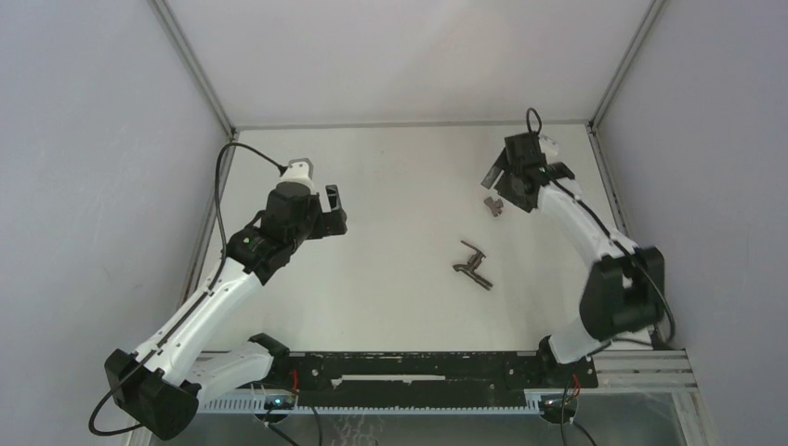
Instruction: Install the water faucets
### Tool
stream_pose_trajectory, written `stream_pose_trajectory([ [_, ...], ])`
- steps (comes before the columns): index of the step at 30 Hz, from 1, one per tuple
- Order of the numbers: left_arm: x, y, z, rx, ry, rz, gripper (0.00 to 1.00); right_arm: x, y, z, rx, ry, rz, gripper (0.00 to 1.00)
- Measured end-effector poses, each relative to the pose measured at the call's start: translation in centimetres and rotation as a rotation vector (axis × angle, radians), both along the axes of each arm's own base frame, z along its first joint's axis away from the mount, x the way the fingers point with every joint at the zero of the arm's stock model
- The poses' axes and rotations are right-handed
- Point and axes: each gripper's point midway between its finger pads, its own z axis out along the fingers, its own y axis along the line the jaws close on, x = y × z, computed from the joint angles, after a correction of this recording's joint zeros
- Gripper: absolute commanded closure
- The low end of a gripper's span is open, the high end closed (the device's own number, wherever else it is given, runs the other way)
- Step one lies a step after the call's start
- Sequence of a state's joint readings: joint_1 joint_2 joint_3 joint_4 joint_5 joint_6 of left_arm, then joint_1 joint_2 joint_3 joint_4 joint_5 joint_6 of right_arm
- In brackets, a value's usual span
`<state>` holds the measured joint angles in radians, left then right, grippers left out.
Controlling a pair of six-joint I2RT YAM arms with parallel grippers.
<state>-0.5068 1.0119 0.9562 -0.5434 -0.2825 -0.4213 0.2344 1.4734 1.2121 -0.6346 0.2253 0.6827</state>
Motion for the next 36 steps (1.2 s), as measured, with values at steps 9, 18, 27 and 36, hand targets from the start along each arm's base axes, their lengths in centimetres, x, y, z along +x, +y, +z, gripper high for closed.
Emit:
stream_pose_trajectory([
  [9,0.0,-0.1,0.0,0.0,-0.002,-0.003,0.0,8.3,-1.7,-6.7,-0.016,0.228,-0.138,0.3],
  [18,0.2,-0.1,-0.5,0.015,0.013,-0.009,0.0,7.2,-4.0,-12.2,0.04,0.41,-0.236,0.32],
  [27,0.3,-0.2,-1.8,0.04,0.053,-0.011,0.0,5.7,-1.8,-13.7,0.104,0.461,-0.216,0.45],
  [36,0.3,-0.2,-1.8,0.04,0.054,-0.01,0.0,5.7,0.6,-13.7,0.121,0.454,-0.164,0.85],
])
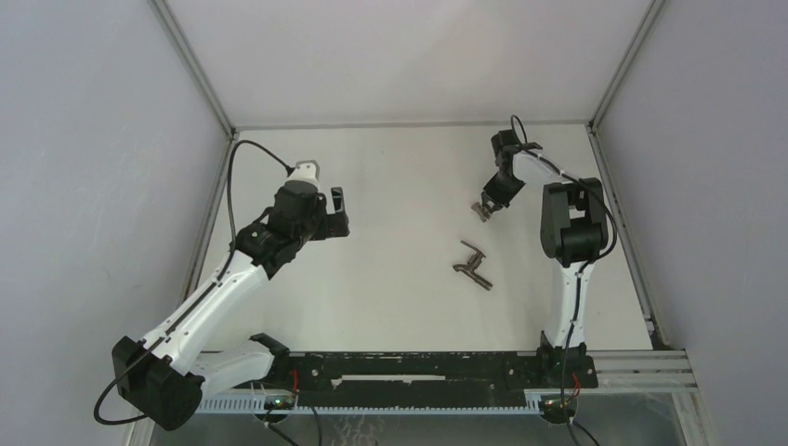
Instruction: Install the water faucets
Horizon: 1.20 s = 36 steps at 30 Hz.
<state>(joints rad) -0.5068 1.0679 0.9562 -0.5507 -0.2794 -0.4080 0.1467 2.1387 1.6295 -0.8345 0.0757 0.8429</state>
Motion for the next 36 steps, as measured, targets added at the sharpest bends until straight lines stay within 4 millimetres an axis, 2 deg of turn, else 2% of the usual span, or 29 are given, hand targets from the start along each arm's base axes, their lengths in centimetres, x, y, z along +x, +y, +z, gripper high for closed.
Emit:
stream_pose_trajectory([
  [2,0.0,0.0,0.0,-0.001,0.003,-0.002,0.0,-0.1,0.5,0.1,0.003,-0.007,0.019,1.0],
  [7,-0.5,-1.3,-0.3,-0.042,0.03,-0.06,0.0,-1.3,2.6,0.3,0.033,-0.009,0.099,1.0],
  [13,-1.2,-6.6,-1.0,-0.232,0.12,-0.237,0.0,-3.3,7.0,2.0,0.14,-0.035,0.254,1.0],
  [17,-0.5,-10.4,-0.1,-0.404,0.129,-0.325,0.04,-4.2,10.6,4.1,0.254,-0.086,0.35,1.0],
  [22,0.0,-13.7,-0.6,-0.575,0.166,-0.388,0.09,-5.6,14.9,6.2,0.379,-0.135,0.494,1.0],
  [24,0.1,-14.6,-1.3,-0.613,0.202,-0.399,0.05,-6.6,16.8,6.9,0.419,-0.146,0.563,1.0],
  [27,0.0,-14.6,-2.7,-0.598,0.247,-0.384,0.04,-7.6,18.4,7.5,0.441,-0.156,0.627,0.97],
  [29,-0.3,-13.8,-3.9,-0.568,0.294,-0.339,0.04,-8.3,19.0,7.7,0.435,-0.159,0.664,0.94],
  [32,-1.0,-11.0,-5.1,-0.502,0.345,-0.234,0.02,-9.0,18.9,7.9,0.408,-0.167,0.687,0.81],
  [34,-1.7,-8.2,-5.1,-0.441,0.346,-0.148,0.02,-9.6,18.3,7.8,0.392,-0.165,0.687,0.78],
  [36,-2.3,-6.3,-4.5,-0.403,0.327,-0.096,0.02,-10.3,17.6,7.4,0.375,-0.155,0.688,0.77],
])
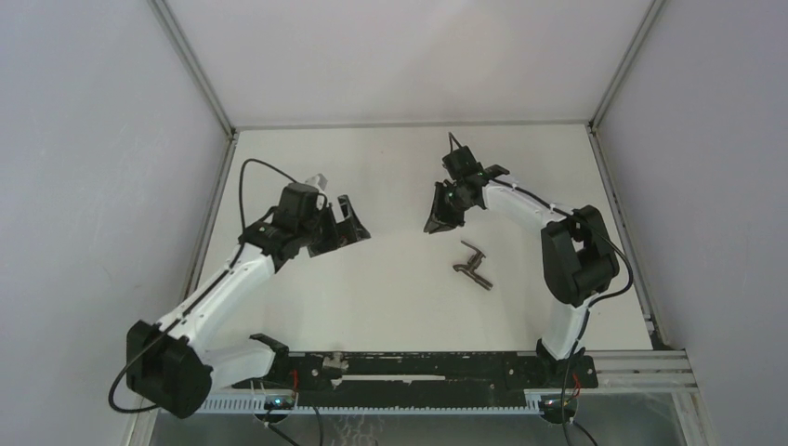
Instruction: Install the water faucets
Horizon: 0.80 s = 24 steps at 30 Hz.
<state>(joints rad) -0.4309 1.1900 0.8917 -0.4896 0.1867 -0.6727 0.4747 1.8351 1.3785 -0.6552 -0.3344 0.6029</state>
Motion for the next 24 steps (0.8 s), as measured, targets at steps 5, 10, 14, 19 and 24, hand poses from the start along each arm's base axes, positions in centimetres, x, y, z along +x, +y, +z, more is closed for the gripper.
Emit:
stream_pose_trajectory([
  [5,-1.9,3.4,-0.7,0.15,0.025,0.083,0.03,-0.5,-0.6,-0.9,-0.037,-0.004,0.01,0.59],
  [10,-3.5,5.7,-2.7,0.272,0.103,0.134,0.07,-1.8,0.0,-1.5,-0.084,-0.032,0.068,0.47],
  [14,-5.2,6.6,-4.1,0.327,0.162,0.143,0.07,-3.4,1.5,-1.1,-0.075,-0.056,0.135,0.47],
  [19,-7.6,7.0,-5.2,0.377,0.259,0.156,0.02,-7.4,4.2,-0.3,-0.024,-0.131,0.294,0.48],
  [24,-7.3,8.7,-4.1,0.337,0.343,0.267,0.0,-14.5,9.2,0.7,0.085,-0.322,0.637,0.43],
])
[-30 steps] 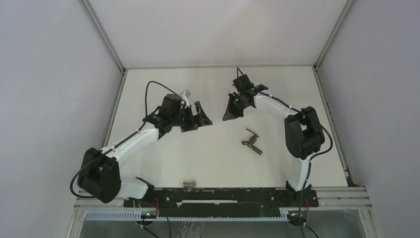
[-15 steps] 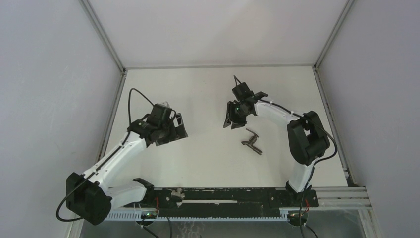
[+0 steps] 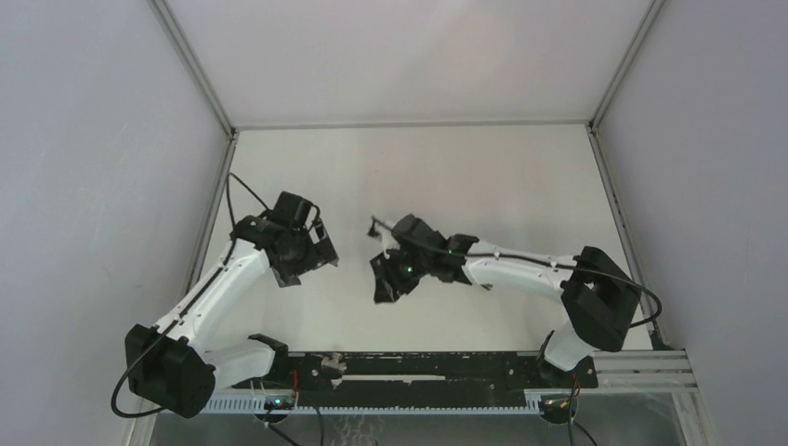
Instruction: Install the water faucets
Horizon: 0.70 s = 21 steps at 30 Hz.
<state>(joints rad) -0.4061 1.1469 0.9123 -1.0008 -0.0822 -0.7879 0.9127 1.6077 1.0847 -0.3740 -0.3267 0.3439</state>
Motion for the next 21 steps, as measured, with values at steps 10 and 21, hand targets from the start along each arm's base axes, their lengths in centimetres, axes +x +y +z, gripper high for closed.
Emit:
stream_pose_trajectory([
  [10,4.2,5.6,4.7,-0.04,-0.107,0.241,0.0,-7.6,4.8,0.4,0.207,-0.316,0.513,0.35],
  [21,3.8,9.3,4.8,0.03,-0.102,0.306,0.0,-12.9,9.3,-2.3,0.27,-0.522,0.837,0.16],
])
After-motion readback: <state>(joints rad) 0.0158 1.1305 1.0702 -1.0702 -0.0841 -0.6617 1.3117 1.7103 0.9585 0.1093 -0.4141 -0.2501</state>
